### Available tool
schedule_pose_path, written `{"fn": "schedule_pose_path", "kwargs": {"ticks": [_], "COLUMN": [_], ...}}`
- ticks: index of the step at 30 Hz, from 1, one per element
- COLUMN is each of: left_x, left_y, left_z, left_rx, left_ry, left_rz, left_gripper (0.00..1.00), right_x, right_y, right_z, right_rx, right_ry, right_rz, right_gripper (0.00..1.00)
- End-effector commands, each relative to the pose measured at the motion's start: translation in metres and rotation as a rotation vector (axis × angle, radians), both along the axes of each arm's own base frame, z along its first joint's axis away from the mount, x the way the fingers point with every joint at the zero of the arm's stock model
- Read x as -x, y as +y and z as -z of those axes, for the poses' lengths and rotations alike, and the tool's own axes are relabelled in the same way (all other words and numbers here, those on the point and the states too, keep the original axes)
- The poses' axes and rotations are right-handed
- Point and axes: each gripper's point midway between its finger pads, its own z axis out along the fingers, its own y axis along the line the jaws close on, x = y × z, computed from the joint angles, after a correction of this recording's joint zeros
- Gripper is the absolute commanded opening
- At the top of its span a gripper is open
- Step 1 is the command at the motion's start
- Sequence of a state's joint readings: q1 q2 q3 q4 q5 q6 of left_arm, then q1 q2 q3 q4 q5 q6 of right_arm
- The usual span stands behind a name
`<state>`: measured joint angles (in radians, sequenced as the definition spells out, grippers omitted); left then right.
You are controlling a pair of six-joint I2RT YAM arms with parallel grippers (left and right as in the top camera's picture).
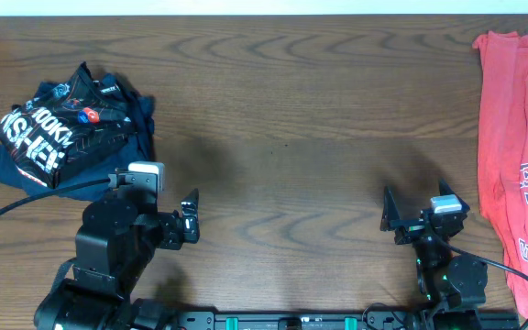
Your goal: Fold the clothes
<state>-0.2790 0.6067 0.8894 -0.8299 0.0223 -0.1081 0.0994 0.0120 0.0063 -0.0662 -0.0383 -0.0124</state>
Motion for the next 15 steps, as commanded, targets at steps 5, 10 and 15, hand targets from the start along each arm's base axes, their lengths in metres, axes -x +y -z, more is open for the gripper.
{"fn": "schedule_pose_path", "kwargs": {"ticks": [5, 10, 15], "left_x": [0.0001, 0.0001, 0.0066], "left_y": [-0.0002, -0.0002, 0.0051], "left_z": [0.0009, 0.0009, -0.0004], "left_rx": [0.004, 0.004, 0.005], "left_ry": [0.002, 0.002, -0.010], "left_rz": [-0.005, -0.005, -0.020], "left_gripper": [0.98, 0.98, 0.98], "right_x": [0.0005, 0.0005, 0.0005], "right_y": [0.0013, 0.0013, 0.0013], "right_z": [-0.0001, -0.0001, 0.0000], "right_rx": [0.017, 0.017, 0.017], "right_ry": [-0.004, -0.004, -0.004], "right_rz": [-0.012, -0.012, -0.012], "right_gripper": [0.99, 0.99, 0.99]}}
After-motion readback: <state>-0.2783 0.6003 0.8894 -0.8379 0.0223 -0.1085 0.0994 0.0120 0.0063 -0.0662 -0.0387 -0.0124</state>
